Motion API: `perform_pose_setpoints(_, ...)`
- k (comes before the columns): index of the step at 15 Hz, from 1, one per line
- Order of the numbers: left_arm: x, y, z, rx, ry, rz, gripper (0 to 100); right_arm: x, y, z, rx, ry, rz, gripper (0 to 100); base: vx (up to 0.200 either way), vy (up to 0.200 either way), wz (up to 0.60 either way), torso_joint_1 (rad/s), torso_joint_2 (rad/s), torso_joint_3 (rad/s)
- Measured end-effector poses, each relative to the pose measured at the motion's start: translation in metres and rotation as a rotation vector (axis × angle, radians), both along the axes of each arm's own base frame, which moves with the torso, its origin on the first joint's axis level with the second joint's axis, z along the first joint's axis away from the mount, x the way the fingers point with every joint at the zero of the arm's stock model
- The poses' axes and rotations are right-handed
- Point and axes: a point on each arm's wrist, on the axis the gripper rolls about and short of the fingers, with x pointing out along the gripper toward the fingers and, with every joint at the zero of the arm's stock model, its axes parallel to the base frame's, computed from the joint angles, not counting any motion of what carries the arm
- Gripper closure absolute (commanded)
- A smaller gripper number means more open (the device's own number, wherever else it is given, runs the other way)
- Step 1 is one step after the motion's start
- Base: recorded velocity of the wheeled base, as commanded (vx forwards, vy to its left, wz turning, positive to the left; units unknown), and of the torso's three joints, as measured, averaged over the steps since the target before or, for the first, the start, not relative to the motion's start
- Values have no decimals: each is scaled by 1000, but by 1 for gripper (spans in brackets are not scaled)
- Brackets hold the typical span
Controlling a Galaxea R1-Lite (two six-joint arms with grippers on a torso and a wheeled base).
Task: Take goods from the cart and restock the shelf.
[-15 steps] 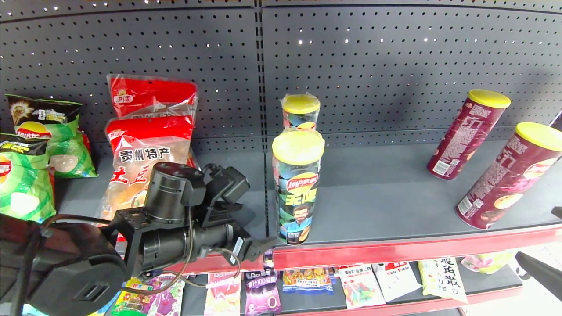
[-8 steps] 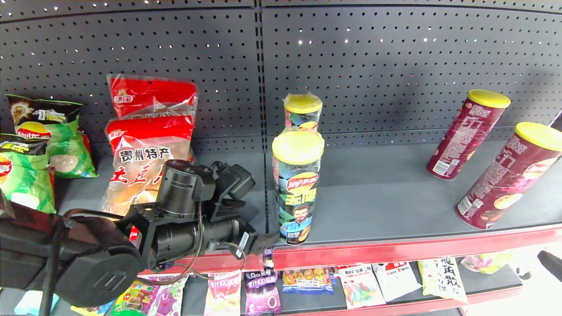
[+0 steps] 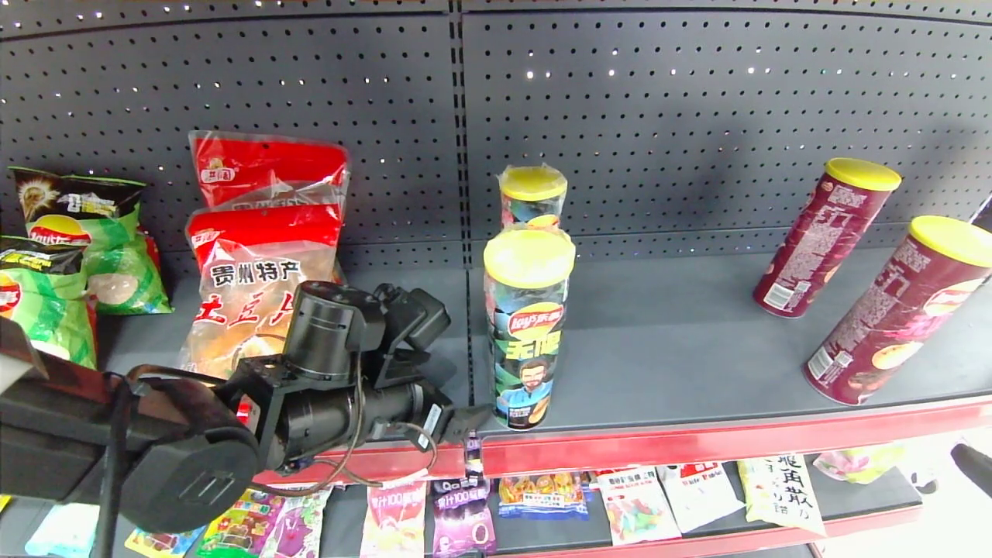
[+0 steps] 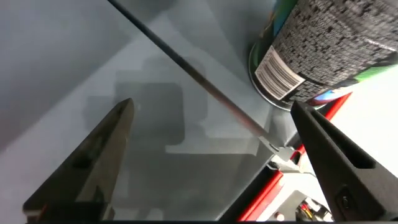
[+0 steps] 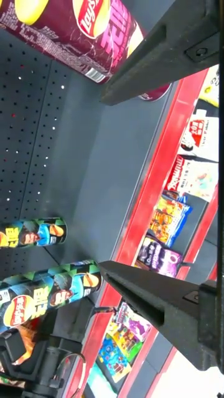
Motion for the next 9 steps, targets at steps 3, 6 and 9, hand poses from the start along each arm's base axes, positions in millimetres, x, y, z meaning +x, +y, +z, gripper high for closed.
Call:
perform_pose_setpoints(3, 2, 1, 0, 3, -3, 12, 0, 0, 0, 0, -1, 0, -2, 0, 0, 0, 0, 0, 0, 0)
perform_pose_setpoints(6, 5, 1, 2, -3, -11, 19, 0, 0, 0, 0, 1, 1, -6, 0, 0, 0, 0, 0, 0, 0)
perform_pose_setpoints(9, 9, -1, 3, -8, -18, 21, 0, 0, 0, 0, 0, 2, -7, 0, 0, 0, 0, 0, 0, 0)
